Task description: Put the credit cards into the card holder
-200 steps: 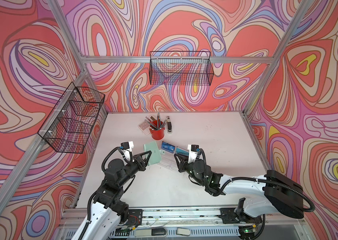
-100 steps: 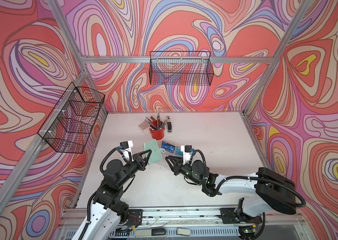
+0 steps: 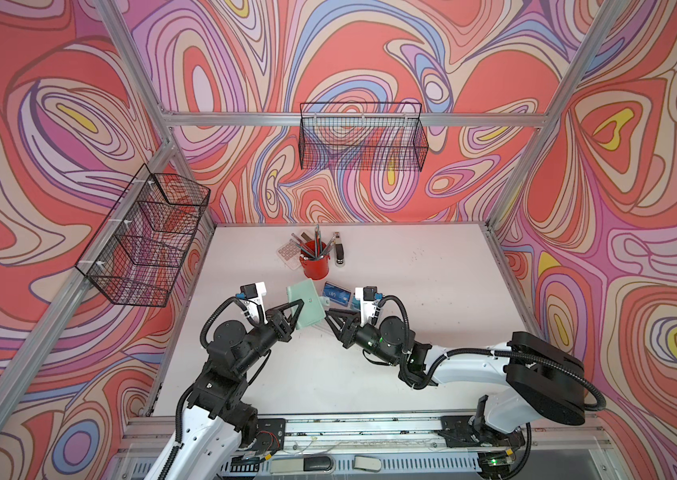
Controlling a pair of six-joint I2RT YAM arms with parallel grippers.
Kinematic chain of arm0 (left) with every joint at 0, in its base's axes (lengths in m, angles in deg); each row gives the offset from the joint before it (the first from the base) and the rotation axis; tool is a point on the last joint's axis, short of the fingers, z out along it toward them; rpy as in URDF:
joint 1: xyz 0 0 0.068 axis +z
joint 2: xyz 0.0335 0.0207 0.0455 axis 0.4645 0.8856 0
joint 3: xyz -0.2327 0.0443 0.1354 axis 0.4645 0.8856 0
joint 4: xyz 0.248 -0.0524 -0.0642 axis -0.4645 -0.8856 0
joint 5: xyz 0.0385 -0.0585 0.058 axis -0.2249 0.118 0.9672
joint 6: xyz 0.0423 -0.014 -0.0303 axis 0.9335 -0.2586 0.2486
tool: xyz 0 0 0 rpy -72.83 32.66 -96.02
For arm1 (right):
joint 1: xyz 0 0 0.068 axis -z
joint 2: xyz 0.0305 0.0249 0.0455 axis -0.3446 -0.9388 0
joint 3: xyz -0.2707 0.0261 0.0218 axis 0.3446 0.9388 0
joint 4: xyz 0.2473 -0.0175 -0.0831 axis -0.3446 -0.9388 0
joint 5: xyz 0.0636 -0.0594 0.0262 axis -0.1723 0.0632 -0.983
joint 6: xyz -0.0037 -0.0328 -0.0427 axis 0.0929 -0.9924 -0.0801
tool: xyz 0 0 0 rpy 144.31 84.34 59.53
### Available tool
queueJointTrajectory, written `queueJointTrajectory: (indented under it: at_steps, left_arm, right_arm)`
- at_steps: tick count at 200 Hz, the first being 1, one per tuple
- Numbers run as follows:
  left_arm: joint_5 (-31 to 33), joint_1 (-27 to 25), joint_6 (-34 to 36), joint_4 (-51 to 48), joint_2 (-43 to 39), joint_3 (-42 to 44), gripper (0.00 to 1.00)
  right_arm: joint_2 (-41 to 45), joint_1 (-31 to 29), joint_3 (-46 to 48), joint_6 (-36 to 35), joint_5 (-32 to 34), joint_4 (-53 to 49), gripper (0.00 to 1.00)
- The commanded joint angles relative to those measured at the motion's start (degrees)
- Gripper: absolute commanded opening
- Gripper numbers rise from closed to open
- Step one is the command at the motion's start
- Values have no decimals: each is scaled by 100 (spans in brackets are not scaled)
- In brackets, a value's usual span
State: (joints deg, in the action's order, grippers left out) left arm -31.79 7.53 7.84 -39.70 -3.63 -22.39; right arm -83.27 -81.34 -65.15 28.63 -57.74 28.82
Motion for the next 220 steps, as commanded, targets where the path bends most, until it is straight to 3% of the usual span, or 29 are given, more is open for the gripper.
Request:
queueJointTrajectory:
  at_steps: [1, 75, 199, 220]
  left_arm:
    - [-56, 31, 11, 172, -81, 23, 0]
    - [4, 33, 45, 72, -220, 67, 0]
    - [-31, 35, 78, 147, -165, 128, 0]
    - [-40, 37, 72, 175, -148, 127, 0]
  right_arm:
    - [9, -17, -150, -30, -58, 67, 31]
    - [63, -25, -236, -42, -198, 111, 37]
    - [328, -60, -218, -189, -34, -35, 37]
    - [334, -71, -240, -195, -96, -9, 42]
